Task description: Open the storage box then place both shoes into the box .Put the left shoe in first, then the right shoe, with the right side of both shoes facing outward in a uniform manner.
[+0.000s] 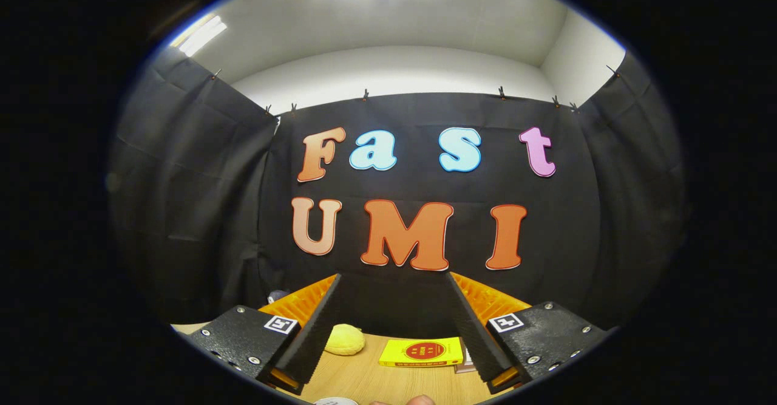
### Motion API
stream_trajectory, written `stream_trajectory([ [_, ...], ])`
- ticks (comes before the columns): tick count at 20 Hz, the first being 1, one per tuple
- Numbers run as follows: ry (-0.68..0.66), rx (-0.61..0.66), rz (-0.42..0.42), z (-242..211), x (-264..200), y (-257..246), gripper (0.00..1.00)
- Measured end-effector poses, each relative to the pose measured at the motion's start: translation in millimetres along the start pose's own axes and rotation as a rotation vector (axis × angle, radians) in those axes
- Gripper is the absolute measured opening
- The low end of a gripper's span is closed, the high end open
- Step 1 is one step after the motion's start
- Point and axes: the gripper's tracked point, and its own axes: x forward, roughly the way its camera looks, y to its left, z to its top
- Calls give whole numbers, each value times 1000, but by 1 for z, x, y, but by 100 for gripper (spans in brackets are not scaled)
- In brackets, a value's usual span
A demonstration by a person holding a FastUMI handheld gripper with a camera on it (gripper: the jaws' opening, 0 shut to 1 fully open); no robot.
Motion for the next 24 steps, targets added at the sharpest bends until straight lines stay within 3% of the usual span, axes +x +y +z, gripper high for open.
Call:
stream_trajectory([
  [14,297,230,234,-77,-2,79,99],
  [24,616,385,448,-155,-34,169,96],
])
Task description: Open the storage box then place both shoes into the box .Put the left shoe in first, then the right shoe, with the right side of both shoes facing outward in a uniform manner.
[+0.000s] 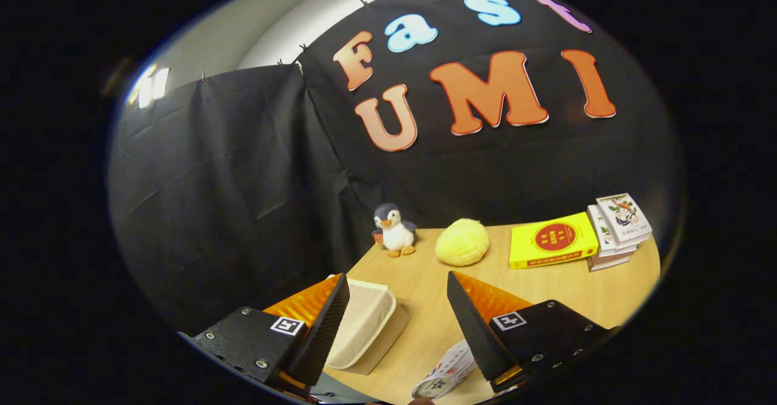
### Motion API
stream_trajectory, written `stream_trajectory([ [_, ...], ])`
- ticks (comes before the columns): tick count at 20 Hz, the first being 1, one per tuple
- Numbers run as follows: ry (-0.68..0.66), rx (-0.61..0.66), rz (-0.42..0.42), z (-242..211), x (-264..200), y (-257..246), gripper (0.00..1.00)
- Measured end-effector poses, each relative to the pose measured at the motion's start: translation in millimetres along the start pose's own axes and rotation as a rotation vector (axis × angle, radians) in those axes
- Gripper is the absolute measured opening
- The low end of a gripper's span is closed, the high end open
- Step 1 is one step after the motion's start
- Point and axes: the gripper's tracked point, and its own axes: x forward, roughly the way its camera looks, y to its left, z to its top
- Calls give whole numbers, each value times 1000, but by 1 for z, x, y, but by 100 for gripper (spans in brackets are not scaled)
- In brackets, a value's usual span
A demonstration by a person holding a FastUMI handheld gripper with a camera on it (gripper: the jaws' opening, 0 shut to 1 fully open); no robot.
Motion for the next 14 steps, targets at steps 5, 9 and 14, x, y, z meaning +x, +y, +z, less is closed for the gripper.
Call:
stream_trajectory([
  [5,204,124,81,-65,25,23,96],
  [9,348,184,116,-113,44,35,96],
  [14,519,302,180,-166,61,58,96],
])
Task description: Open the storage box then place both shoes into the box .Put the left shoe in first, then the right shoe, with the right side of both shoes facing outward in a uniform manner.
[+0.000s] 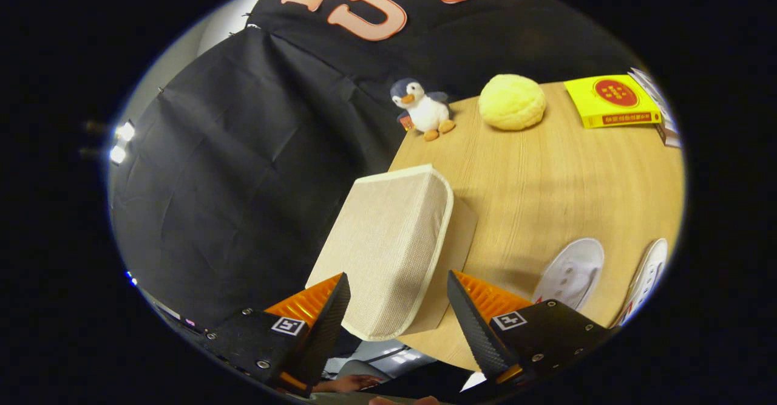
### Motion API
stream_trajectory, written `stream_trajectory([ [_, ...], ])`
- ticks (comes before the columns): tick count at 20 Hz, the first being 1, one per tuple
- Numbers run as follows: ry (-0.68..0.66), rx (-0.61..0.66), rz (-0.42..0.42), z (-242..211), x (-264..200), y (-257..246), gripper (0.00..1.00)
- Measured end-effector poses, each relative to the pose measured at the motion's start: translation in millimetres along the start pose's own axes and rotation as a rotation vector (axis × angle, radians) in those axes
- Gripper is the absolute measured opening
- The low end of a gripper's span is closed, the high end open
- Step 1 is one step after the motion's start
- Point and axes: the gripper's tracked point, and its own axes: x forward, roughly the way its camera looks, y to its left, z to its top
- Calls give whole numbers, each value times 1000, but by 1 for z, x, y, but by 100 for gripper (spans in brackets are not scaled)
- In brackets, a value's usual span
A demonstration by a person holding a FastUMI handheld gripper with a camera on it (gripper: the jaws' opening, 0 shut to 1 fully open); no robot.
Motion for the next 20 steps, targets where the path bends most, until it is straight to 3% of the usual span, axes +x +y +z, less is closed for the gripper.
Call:
stream_trajectory([
  [7,121,50,9,-32,49,-7,96],
  [12,145,165,100,-36,64,2,96],
  [17,139,197,162,-25,51,18,94],
  [20,127,210,212,-16,30,36,84],
])
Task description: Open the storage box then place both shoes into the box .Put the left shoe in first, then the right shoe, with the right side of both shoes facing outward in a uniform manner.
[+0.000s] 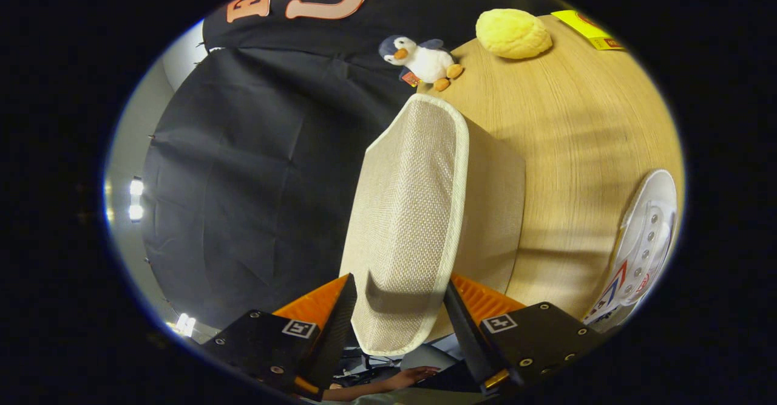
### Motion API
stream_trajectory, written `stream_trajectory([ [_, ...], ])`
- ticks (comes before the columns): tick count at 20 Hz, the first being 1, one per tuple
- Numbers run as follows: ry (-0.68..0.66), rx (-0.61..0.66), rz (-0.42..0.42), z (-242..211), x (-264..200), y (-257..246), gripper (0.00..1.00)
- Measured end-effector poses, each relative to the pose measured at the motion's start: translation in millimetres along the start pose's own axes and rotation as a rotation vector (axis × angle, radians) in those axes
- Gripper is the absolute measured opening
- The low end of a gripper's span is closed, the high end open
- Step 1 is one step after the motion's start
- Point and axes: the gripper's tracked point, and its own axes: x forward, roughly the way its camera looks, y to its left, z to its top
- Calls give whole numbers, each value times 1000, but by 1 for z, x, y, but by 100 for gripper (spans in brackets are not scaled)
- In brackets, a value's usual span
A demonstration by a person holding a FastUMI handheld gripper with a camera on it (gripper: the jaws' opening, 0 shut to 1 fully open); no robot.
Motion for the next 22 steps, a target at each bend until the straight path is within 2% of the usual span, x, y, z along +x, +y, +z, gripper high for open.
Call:
stream_trajectory([
  [2,-7,-6,18,3,-5,13,75],
  [5,-51,-30,109,13,-10,60,67],
  [6,-67,-44,122,17,-11,72,61],
  [9,-109,-56,175,29,-12,112,51],
  [10,-126,-53,185,37,-9,124,41],
  [12,-155,-45,242,46,-8,154,30],
  [16,-183,-59,274,59,13,202,18],
  [19,-178,-60,285,54,39,220,16],
  [22,-181,-71,256,56,68,231,16],
])
